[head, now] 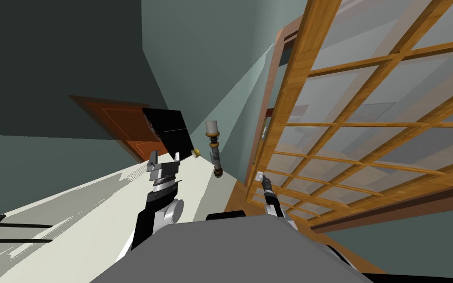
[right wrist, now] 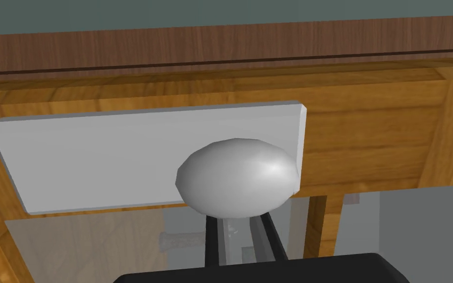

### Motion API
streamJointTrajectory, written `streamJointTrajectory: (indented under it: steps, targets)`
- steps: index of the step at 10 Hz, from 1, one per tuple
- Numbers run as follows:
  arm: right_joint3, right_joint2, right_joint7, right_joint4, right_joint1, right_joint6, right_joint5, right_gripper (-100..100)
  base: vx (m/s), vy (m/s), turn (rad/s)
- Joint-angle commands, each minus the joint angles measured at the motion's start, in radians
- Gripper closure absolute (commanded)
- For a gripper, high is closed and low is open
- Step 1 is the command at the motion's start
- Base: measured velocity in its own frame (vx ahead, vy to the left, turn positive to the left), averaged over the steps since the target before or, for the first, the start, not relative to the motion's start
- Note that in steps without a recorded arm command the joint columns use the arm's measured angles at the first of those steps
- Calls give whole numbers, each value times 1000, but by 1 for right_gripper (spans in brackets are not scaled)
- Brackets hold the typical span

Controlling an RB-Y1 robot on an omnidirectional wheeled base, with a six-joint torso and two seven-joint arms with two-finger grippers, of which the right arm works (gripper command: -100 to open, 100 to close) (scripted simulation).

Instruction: Pull the door open

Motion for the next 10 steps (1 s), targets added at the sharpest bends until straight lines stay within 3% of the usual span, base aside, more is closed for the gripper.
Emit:
streamJointTrajectory:
  steps: [1, 2, 3, 10]
  targets:
    - [12, 5, -34, 18, -18, -20, -2, 100, -20, -4, 11]
    - [20, 3, -71, 17, -16, -19, -14, 100, -24, -2, 17]
    - [12, -1, -80, 20, -9, -14, -22, -100, -31, -14, 7]
    - [35, 14, -262, 18, -17, -13, -75, -100, -40, 3, 25]
